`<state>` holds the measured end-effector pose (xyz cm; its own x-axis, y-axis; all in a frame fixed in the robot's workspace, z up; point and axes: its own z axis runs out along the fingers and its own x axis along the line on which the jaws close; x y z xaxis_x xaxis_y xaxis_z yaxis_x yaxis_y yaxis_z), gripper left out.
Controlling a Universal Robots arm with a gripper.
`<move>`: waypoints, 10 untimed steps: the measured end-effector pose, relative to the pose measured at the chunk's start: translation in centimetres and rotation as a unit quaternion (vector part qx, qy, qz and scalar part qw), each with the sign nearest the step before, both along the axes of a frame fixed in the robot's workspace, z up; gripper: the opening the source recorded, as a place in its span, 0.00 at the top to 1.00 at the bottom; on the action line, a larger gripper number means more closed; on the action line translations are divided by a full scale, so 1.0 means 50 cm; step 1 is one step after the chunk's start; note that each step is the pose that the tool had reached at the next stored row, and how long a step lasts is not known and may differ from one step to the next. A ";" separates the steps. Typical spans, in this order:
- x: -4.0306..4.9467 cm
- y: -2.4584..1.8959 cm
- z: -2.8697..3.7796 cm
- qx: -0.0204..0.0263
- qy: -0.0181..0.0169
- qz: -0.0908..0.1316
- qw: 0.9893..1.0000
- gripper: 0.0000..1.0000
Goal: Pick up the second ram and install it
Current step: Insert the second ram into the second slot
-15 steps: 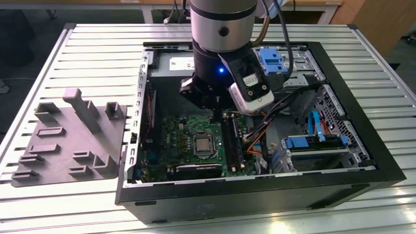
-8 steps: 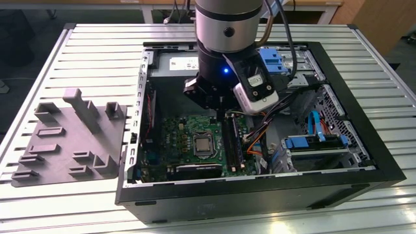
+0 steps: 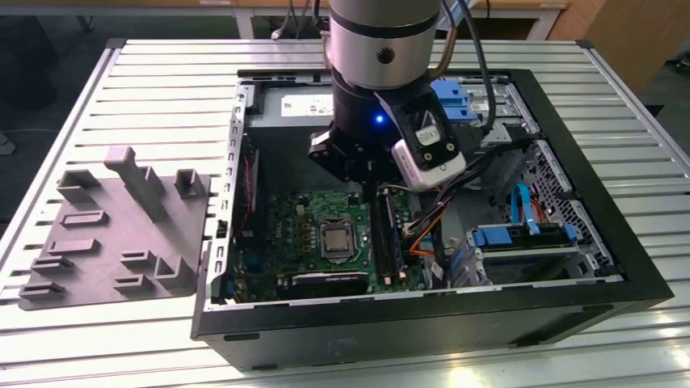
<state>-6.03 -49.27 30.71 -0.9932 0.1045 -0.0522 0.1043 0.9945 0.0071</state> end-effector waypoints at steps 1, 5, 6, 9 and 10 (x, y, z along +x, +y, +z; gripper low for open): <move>0.000 0.0001 -0.001 0.000 0.000 0.000 1.000 0.88; 0.002 0.0004 -0.004 0.000 0.000 0.000 1.000 0.88; 0.002 0.0004 -0.005 0.000 0.000 0.000 1.000 0.88; 0.002 0.0004 -0.007 0.000 0.000 0.000 1.000 0.88; 0.002 0.0004 -0.007 0.000 0.000 0.000 1.000 0.88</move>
<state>-5.93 -49.25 30.37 -0.9932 0.1045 -0.0522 0.1042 0.9945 0.0070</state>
